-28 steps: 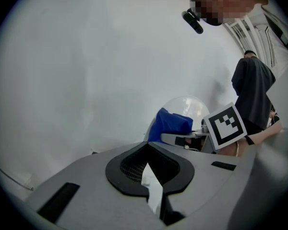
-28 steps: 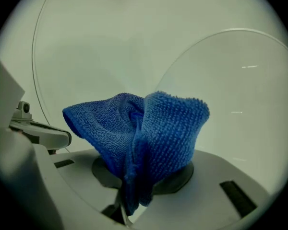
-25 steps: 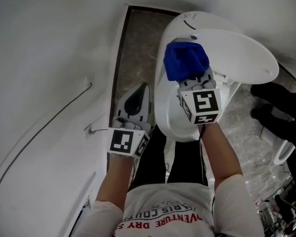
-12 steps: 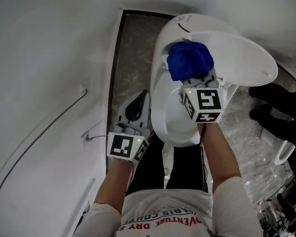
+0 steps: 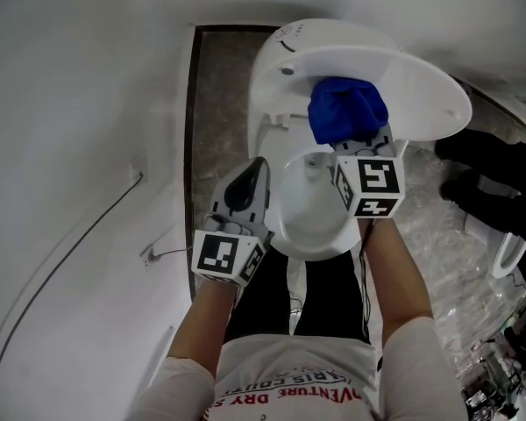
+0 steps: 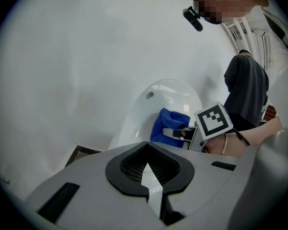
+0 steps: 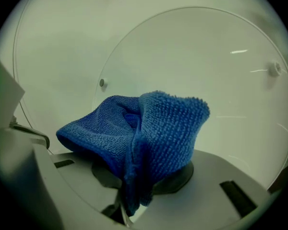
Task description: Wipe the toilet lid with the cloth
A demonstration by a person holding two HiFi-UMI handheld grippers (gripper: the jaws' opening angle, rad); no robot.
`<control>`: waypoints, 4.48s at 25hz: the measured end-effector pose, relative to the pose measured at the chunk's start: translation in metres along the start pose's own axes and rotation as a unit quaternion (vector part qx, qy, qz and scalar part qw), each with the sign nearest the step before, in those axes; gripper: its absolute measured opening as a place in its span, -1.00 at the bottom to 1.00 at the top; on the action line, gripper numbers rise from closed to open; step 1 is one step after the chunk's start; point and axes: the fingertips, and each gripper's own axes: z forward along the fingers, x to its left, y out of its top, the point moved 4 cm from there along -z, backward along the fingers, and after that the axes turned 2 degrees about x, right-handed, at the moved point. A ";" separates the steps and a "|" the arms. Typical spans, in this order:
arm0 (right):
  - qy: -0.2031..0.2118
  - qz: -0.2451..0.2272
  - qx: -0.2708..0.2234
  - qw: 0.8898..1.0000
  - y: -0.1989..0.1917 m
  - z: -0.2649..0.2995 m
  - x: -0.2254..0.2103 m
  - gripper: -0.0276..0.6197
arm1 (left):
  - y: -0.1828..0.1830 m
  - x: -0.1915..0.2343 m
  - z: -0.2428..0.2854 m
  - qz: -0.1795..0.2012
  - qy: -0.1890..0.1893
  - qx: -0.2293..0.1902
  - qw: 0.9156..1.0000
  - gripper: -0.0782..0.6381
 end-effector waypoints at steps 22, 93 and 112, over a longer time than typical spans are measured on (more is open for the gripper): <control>-0.098 0.043 0.007 0.994 -0.033 -0.072 -0.108 -0.63 | -0.009 -0.079 0.041 0.031 -0.059 0.026 0.997 -0.76; 0.033 0.002 0.082 0.996 -0.104 0.073 0.047 -0.63 | -0.058 0.046 0.004 -0.007 0.010 0.064 0.998 -0.76; -0.026 0.048 0.094 0.994 -0.131 0.021 -0.049 -0.63 | -0.053 -0.015 0.048 0.020 -0.032 0.073 0.997 -0.76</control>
